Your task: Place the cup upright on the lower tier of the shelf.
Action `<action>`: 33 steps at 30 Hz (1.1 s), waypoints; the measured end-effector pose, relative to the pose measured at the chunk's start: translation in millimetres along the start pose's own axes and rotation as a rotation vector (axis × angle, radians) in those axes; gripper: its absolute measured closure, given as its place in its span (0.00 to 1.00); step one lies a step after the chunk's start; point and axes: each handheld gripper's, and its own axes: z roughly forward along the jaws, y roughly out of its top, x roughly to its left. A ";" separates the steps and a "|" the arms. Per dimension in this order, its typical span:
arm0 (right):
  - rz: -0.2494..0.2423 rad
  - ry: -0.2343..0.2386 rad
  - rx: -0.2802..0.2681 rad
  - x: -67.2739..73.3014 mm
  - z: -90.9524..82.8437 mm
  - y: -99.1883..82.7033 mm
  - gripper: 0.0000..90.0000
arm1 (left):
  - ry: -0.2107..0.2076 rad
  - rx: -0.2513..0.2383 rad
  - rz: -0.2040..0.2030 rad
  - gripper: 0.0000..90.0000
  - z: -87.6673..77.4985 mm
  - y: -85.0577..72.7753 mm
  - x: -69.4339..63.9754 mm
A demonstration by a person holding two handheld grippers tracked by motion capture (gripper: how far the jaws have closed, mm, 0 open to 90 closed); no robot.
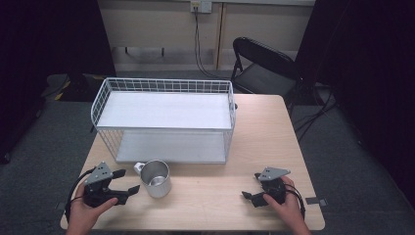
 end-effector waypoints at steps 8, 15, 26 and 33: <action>0.001 0.000 0.000 0.1 0.1 0.0 0.13 | -0.010 -0.035 -0.010 0.17 -2.4 17.6 -10.5; 0.002 -0.003 0.000 0.4 0.1 0.1 0.13 | -0.022 -0.045 -0.017 0.19 -1.0 24.5 -15.7; 0.003 -0.003 0.000 0.4 0.1 0.1 0.13 | -0.018 -0.059 0.002 0.23 7.9 33.1 -21.9; 0.003 -0.003 0.000 0.4 0.0 0.1 0.13 | -0.005 -0.047 -0.009 0.28 7.4 30.5 -23.0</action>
